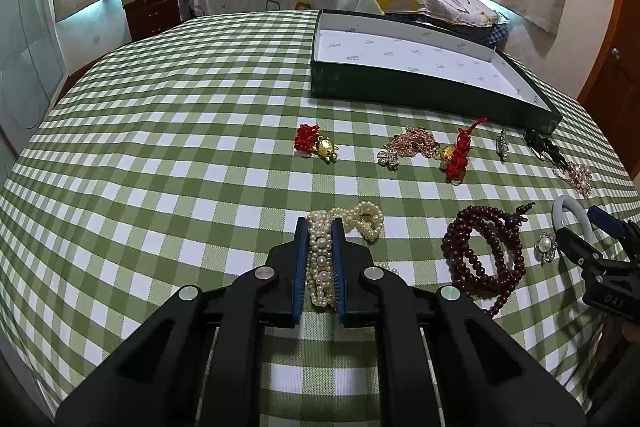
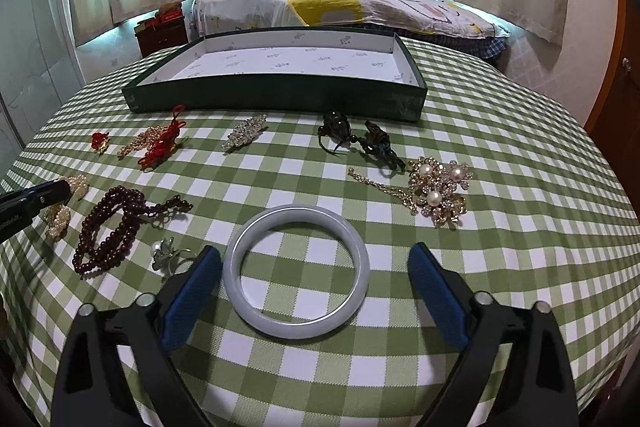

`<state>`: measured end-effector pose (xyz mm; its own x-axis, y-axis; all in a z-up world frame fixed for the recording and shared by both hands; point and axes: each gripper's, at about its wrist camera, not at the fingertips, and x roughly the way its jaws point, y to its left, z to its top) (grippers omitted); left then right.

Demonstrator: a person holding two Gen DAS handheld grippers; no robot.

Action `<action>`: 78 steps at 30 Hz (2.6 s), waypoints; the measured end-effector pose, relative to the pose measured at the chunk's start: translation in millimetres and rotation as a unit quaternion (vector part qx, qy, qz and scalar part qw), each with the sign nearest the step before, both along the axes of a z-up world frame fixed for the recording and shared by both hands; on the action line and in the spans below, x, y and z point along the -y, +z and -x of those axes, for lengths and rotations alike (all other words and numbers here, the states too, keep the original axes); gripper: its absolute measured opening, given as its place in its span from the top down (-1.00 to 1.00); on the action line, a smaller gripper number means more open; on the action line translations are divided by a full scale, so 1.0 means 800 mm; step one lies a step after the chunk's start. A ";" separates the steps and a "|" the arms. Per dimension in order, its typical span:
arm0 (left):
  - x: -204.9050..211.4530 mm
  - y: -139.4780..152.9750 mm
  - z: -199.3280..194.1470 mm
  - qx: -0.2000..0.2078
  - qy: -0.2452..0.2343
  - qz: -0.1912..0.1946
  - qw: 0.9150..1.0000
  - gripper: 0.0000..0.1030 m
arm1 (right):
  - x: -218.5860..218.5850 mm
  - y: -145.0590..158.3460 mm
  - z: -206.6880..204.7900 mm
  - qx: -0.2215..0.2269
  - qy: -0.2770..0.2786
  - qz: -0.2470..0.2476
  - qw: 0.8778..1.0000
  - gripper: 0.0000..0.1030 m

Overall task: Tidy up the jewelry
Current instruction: 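Lift the pearl necklace with the left tool while the right tool grasps the white bangle, then carry the necklace and bangle into the green box with both tools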

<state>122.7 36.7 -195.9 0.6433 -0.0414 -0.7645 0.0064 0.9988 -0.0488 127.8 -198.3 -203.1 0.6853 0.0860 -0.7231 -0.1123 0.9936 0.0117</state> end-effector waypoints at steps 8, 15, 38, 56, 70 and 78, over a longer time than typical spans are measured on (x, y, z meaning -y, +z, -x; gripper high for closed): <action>0.000 0.001 0.000 0.002 0.000 0.000 1.000 0.77 | 0.000 0.002 0.005 0.005 0.009 -0.003 1.000 -0.33; 0.005 0.008 0.004 0.013 -0.004 0.000 1.000 0.78 | 0.008 0.006 0.009 0.009 -0.003 -0.011 1.000 -0.33; 0.013 0.059 0.012 0.055 -0.012 0.016 0.998 0.80 | 0.008 0.040 0.021 0.044 -0.005 -0.023 0.999 -0.33; 0.055 0.144 -0.080 0.128 -0.054 0.039 0.990 0.80 | 0.018 0.125 -0.058 0.128 -0.007 -0.029 0.991 -0.33; 0.093 0.103 -0.222 0.085 -0.065 0.042 0.993 0.80 | 0.022 0.102 -0.181 0.099 0.008 -0.028 0.995 -0.33; 0.086 0.022 -0.268 0.003 -0.057 0.035 0.998 0.80 | 0.028 0.040 -0.225 0.006 0.017 -0.030 0.999 -0.33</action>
<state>336.8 -32.1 -178.4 0.6356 -0.1675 -0.7536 0.1198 0.9858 -0.1180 307.8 -220.5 -171.0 0.6904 0.1523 -0.7072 -0.1472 0.9867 0.0687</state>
